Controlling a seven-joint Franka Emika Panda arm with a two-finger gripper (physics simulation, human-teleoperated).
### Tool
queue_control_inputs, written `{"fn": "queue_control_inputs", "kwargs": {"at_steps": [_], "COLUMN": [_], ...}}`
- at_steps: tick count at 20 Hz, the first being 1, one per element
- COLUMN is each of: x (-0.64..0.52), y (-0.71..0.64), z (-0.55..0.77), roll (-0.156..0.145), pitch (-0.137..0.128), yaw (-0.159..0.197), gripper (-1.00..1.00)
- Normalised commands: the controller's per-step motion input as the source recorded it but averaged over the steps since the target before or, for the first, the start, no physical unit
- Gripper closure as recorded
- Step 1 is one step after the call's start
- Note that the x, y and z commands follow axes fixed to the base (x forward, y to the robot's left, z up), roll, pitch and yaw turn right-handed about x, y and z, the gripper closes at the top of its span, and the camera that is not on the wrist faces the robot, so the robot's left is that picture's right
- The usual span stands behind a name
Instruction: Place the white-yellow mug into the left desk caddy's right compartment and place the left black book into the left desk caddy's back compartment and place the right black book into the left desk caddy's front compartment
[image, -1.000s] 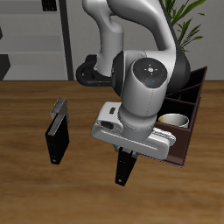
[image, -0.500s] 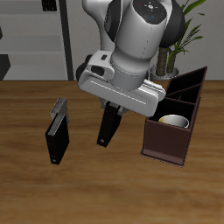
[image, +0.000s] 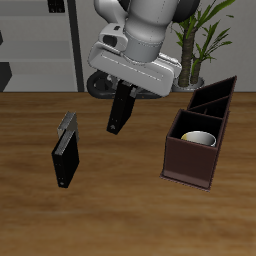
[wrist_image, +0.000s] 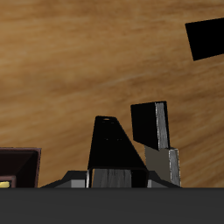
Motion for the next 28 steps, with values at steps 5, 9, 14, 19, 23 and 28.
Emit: {"fn": "queue_control_inputs", "kwargs": {"at_steps": [5,9,14,19,23,28], "x": [-0.46,-0.50,-0.57,-0.52,-0.40,-0.59], "y": [-0.02,0.29,0.27,0.46,0.15,0.24], "z": [0.06,-0.19,-0.07,-0.16,-0.04,-0.23], "roll": [-0.017,0.001,0.016,0.061,0.008,0.017], "pitch": [0.001,-0.003,-0.044,-0.005,-0.057,-0.051], "yaw": [-0.026,-0.020,-0.010,-0.004,0.014,0.010], "gripper": [1.00,1.00,1.00,1.00,1.00,1.00]}}
